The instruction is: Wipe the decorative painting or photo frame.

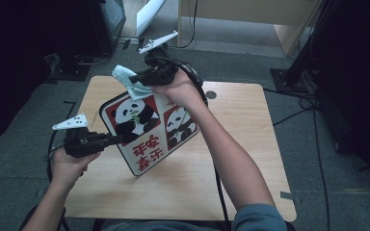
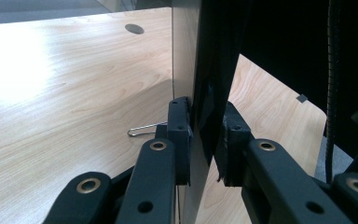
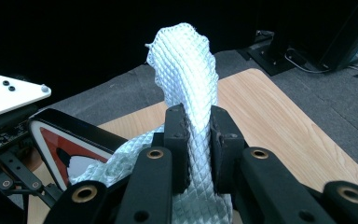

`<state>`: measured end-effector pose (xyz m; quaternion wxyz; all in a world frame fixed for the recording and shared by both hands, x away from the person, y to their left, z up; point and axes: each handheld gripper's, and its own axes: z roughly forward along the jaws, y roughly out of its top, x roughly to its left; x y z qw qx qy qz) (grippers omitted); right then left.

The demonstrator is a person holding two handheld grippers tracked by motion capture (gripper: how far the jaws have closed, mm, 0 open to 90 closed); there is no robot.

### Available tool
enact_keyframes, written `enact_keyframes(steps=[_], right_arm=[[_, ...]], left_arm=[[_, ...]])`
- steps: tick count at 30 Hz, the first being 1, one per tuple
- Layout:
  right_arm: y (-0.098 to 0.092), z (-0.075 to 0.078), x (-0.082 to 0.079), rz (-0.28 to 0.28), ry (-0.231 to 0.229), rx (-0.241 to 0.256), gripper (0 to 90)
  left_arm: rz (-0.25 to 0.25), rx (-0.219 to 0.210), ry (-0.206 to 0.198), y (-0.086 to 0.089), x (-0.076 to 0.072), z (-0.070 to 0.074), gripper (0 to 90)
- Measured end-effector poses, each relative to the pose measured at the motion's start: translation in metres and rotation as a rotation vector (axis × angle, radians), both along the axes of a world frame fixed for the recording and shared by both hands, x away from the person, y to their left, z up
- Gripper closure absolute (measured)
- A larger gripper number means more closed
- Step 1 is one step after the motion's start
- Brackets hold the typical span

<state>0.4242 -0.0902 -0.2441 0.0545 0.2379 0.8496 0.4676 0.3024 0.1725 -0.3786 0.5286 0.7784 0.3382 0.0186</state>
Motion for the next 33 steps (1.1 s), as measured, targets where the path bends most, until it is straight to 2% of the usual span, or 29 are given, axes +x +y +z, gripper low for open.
enact_keyframes(steps=[13,33], right_arm=[[-0.014,-0.003,0.008,-0.036,0.015,0.038,79.0],[-0.032,-0.005,0.016,-0.076,0.003,0.048,78.3]], left_arm=[[0.0,-0.003,-0.001,0.0,0.0,-0.001,79.0],[-0.003,-0.006,0.001,0.0,0.0,-0.001,78.9]])
